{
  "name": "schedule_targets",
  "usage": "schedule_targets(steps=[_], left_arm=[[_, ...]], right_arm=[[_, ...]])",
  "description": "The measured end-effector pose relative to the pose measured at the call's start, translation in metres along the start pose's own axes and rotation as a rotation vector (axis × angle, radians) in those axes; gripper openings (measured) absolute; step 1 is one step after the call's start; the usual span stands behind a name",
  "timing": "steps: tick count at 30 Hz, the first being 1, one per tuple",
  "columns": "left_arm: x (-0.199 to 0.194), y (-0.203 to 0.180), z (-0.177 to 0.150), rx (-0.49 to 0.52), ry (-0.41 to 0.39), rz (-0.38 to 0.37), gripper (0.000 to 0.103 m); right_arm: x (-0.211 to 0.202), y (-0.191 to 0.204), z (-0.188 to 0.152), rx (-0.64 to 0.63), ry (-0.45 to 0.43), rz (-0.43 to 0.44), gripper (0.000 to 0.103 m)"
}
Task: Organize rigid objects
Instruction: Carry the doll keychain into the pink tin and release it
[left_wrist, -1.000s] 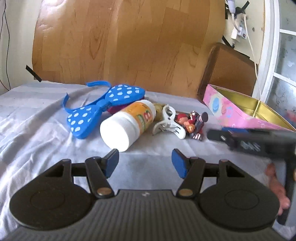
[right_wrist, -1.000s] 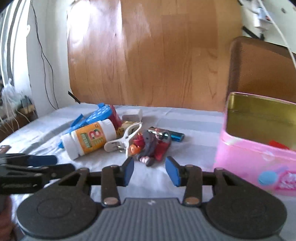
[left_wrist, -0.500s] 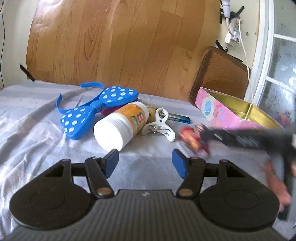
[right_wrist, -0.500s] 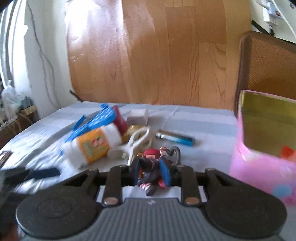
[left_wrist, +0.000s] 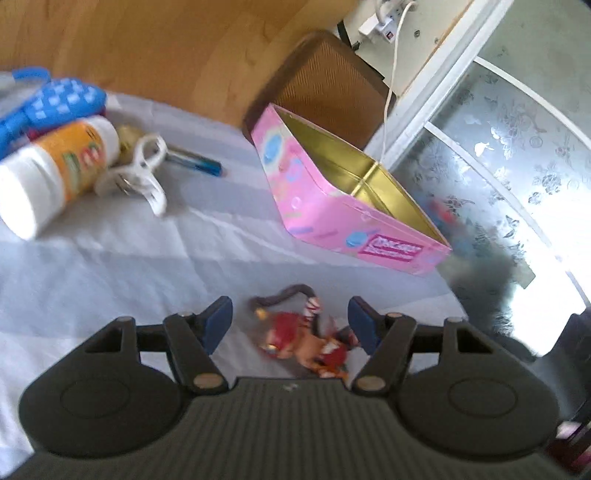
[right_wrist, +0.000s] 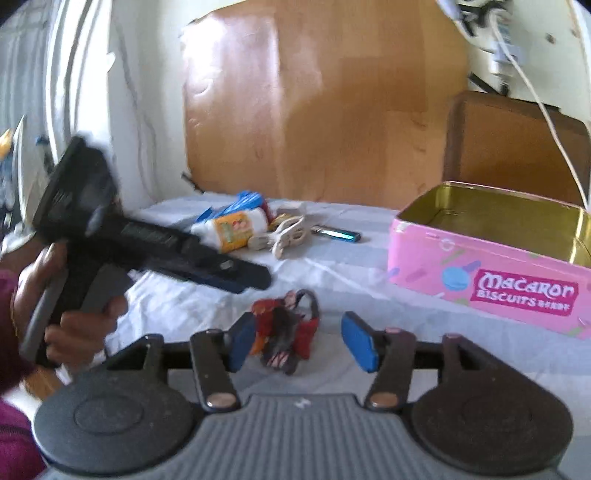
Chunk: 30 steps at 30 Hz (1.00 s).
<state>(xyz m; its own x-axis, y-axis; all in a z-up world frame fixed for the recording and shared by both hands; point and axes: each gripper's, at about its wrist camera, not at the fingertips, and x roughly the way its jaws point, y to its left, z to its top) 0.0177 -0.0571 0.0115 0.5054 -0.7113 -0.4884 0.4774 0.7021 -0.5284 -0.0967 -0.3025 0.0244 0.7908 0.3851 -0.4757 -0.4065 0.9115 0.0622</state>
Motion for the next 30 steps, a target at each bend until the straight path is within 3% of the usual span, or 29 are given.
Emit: schedule_targets(steps=[4, 6, 13, 18, 23, 30], left_arm=[[0.005, -0.008, -0.004, 0.03, 0.013, 0.051, 0.069], [0.009, -0.01, -0.006, 0.027, 0.029, 0.063, 0.07], [0.013, -0.004, -0.009, -0.041, 0.034, 0.001, 0.055], [0.018, -0.021, -0.005, 0.009, 0.02, 0.026, 0.055], [0.039, -0.048, 0.0, 0.07, 0.035, -0.023, 0.056], [0.087, -0.087, -0.002, 0.141, 0.088, -0.096, 0.056]], right_arm=[[0.017, 0.002, -0.006, 0.01, 0.046, 0.003, 0.055], [0.025, 0.0, -0.009, 0.019, 0.065, 0.0, 0.062], [0.046, 0.01, -0.014, -0.006, 0.103, -0.004, 0.065], [0.047, 0.013, -0.012, -0.031, 0.09, -0.06, 0.04], [0.026, 0.006, -0.015, -0.053, 0.059, -0.137, 0.035], [-0.005, -0.031, -0.023, 0.021, 0.072, -0.257, 0.035]])
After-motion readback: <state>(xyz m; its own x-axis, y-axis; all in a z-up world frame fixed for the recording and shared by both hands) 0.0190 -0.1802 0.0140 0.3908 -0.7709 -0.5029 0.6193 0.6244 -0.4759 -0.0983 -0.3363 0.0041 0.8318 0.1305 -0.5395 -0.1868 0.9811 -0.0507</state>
